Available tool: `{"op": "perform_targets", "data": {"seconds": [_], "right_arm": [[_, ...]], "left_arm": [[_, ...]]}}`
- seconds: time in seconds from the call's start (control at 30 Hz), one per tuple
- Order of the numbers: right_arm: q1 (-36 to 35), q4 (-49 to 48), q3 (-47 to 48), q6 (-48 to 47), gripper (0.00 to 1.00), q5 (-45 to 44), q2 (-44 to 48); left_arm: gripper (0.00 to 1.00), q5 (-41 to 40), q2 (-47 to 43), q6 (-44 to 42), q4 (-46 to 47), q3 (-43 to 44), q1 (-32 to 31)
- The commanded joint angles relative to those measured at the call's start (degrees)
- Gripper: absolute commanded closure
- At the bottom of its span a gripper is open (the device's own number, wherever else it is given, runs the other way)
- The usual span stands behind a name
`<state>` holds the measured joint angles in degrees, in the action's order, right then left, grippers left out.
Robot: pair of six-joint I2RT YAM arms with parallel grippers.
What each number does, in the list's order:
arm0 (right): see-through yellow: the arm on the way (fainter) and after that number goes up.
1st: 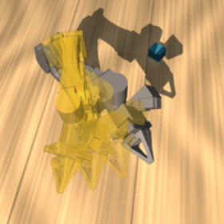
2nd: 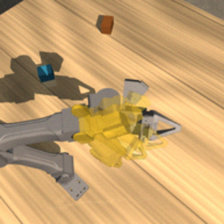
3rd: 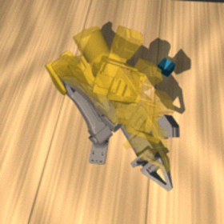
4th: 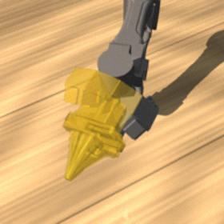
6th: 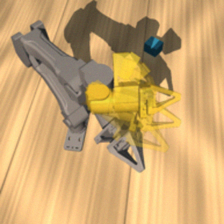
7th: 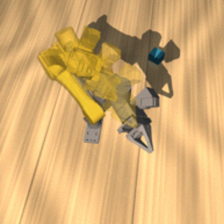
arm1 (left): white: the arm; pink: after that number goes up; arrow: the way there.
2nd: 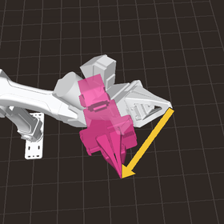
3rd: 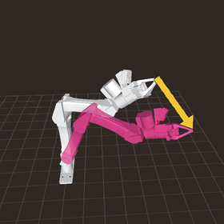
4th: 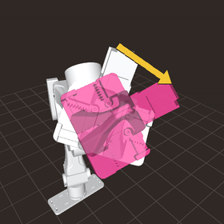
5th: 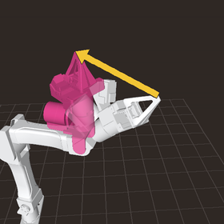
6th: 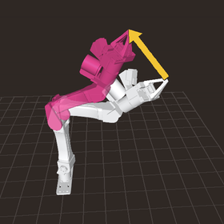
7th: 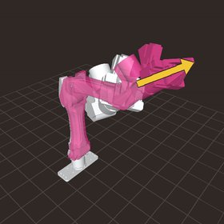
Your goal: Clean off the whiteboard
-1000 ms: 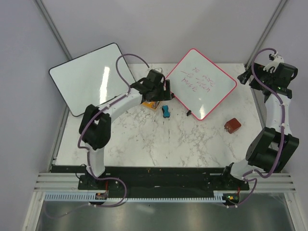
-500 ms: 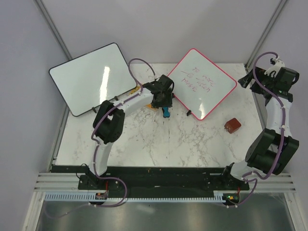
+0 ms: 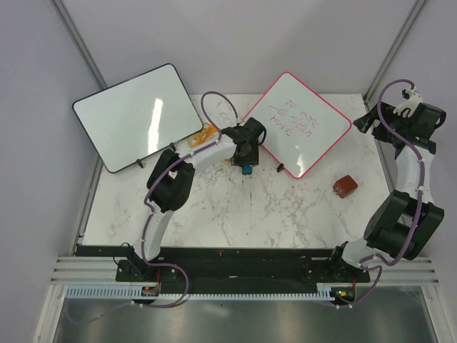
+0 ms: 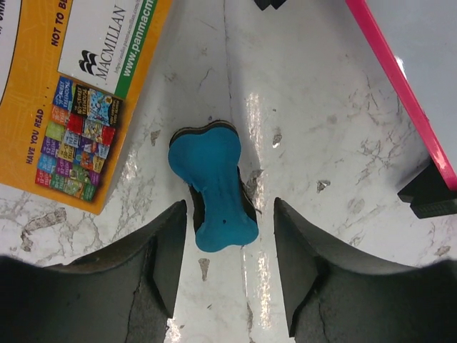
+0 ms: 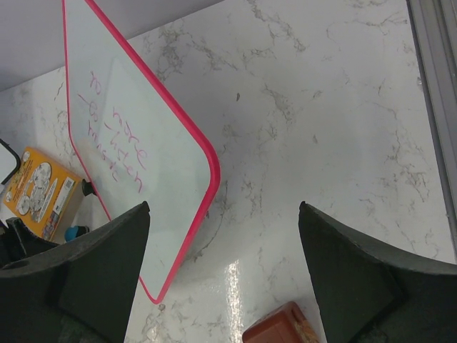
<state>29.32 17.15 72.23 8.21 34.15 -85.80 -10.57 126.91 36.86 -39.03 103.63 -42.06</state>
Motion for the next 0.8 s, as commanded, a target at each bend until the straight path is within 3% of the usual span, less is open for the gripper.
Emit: {"op": "perform_targets", "data": {"seconds": [0.0,0.47,0.57,0.6,0.7,0.77], "right_arm": [[0.39,-2.12,-0.42,-0.47,0.08,2.94,0.81],[1.53,-2.21,-1.03,-0.91,0.11,3.73,-0.68],[1.62,-2.29,-1.12,-1.00,0.12,3.82,-0.95],[1.70,-2.29,-1.30,-1.00,0.12,3.90,-1.21],[1.79,-2.29,-1.30,-1.09,0.12,4.52,-1.56],[2.05,-2.64,-1.56,-1.79,0.12,6.87,-1.56]], "left_arm": [[0.43,-2.44,1.84,1.90,-1.31,3.85,0.05],[0.50,-4.55,8.26,0.05,-5.01,9.92,0.05],[0.70,-4.99,8.44,0.14,-5.01,9.39,0.05],[0.84,-4.99,8.70,0.05,-5.01,9.39,0.05],[0.98,-4.99,8.97,0.05,-5.01,9.39,0.14],[0.98,-5.16,8.62,0.05,-5.01,9.04,0.05]]}}
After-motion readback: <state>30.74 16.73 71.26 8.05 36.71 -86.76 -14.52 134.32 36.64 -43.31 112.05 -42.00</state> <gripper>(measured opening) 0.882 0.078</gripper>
